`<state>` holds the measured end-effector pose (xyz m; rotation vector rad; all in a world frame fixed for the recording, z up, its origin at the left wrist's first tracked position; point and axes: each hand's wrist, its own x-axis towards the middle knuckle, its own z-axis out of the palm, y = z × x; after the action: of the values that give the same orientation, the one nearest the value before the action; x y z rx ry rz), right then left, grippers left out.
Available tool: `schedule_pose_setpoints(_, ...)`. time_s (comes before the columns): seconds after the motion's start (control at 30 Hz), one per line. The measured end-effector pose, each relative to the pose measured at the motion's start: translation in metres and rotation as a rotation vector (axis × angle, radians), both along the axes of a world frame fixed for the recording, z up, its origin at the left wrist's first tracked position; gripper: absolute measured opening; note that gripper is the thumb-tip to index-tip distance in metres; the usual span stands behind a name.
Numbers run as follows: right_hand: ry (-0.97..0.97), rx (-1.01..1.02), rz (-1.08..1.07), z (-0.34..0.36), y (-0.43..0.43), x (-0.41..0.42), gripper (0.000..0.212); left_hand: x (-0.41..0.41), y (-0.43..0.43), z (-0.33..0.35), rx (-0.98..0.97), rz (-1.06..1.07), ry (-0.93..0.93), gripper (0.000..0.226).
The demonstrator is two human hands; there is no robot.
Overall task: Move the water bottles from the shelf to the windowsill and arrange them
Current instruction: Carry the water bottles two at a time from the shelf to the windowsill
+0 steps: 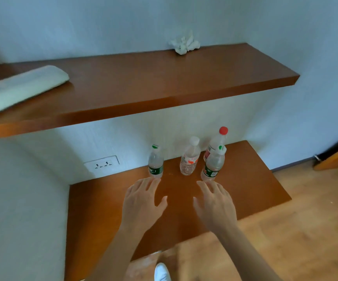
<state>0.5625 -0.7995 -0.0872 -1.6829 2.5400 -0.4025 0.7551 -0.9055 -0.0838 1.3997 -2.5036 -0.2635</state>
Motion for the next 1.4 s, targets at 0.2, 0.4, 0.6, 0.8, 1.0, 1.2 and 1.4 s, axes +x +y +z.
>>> schedule_pose_setpoints(0.2,-0.219,0.005,-0.082,-0.022,-0.041,-0.014,0.057,-0.005,-0.035,-0.025,0.006,0.036,-0.012,0.054)
schedule_pose_setpoints(0.4,-0.467,0.008,-0.200,-0.034,-0.080,-0.024,0.084,-0.008,-0.081,-0.042,0.081,0.129,-0.053,0.062)
schedule_pose_setpoints(0.6,-0.642,-0.043,-0.298,-0.058,-0.119,-0.025,0.103,-0.037,-0.113,-0.054,0.427,0.290,0.227,0.087)
schedule_pose_setpoints(0.8,-0.884,-0.200,-0.432,-0.078,-0.150,-0.036,0.106,-0.059,-0.131,-0.079,0.633,0.362,0.394,0.095)
schedule_pose_setpoints(1.0,-1.023,-0.238,-0.594,-0.097,-0.183,-0.050,0.096,-0.076,-0.134,-0.082,0.757,0.436,0.564,0.048)
schedule_pose_setpoints(1.2,-0.902,-0.223,-0.459,-0.081,-0.188,-0.048,0.072,-0.071,-0.133,-0.074,0.661,0.421,0.641,0.046)
schedule_pose_setpoints(1.4,-0.929,-0.331,-0.286,-0.037,-0.156,-0.033,0.066,-0.065,-0.115,-0.046,0.550,0.392,0.709,0.076)
